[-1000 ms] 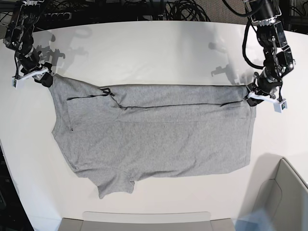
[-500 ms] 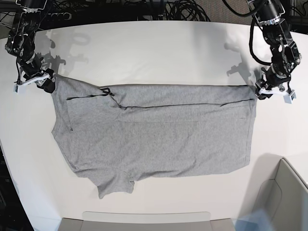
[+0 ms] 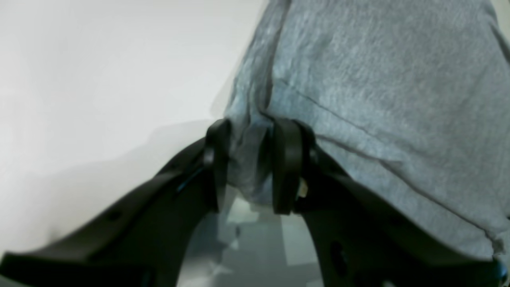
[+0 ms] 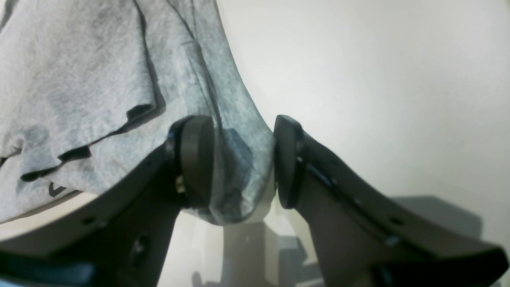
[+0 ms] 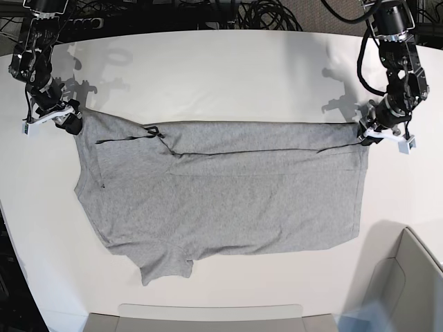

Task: Fold the T-shirt properly
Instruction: 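Regrasp the folded edge with both grippers, then drag the shirt toward the robot base with both grippers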

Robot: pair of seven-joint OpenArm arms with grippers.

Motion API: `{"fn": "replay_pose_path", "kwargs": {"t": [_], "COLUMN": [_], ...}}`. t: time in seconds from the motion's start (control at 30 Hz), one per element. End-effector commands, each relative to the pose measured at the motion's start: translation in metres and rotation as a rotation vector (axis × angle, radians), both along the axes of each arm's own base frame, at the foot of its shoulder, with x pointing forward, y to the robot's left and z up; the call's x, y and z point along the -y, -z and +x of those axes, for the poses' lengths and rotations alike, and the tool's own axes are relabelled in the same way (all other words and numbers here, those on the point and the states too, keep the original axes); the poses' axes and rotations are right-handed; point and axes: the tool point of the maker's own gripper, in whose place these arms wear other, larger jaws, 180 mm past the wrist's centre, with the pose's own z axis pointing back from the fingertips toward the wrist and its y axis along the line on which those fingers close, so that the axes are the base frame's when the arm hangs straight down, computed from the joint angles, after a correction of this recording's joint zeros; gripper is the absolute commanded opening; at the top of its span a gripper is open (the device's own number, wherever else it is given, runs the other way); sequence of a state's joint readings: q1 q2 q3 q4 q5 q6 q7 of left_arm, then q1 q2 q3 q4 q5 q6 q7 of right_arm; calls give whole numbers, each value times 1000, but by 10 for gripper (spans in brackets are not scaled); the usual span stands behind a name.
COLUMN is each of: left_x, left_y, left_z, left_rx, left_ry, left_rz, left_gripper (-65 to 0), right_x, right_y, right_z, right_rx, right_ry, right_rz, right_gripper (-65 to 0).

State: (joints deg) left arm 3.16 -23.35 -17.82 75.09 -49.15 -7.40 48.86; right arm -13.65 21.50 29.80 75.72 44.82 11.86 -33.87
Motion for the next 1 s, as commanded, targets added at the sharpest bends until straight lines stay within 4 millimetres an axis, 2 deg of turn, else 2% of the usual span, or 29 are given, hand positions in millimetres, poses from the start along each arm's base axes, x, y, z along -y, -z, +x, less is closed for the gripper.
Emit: {"fn": "replay_pose_path", "kwargs": {"t": [0.0,0.1,0.17,0.23,0.33,0.37,0.43,0.5,0.73,0.9,0.97], "left_x": [1,4,10,21,21,21,18,7,-15,-32,-37], "left_y": [0,1,3,7,10,11,11,13,-1,-2,3], "left_z": [-1,-1,-1,0,-2,-4,-6,-18,-44,-68,-86], "left_rx": [-19,-21,-29,-38,-46,-52,-52,-63,-52,-88,-128], "left_ry": [16,22,43,79,79,79,74,39,-2,-15,-8], "left_rz": [1,-3,-2,2,3,4,6,9,53,94,109], "left_gripper": [-454,-456,-467,-517,-650,-650,-650,-650,-650,-650,-650], "right_x": [0,-11,-18,-21,-20,-20,-20,-15,-13,-23,-29], "right_y": [-5,0,4,9,10,10,10,4,-13,-14,-12], "right_z": [4,6,6,5,7,6,0,-8,-34,-57,-69], "right_rx": [5,-9,-26,-47,-55,-56,-66,-63,-56,-77,-95], "right_ry": [-28,-62,-95,-123,-127,-127,-140,-146,-172,-210,-226], "right_rz": [-17,-18,-49,-88,-121,-128,-141,-164,-216,-227,-222], "right_gripper": [-402,-410,-443,-508,-637,-650,-650,-650,-650,-650,-650]}}
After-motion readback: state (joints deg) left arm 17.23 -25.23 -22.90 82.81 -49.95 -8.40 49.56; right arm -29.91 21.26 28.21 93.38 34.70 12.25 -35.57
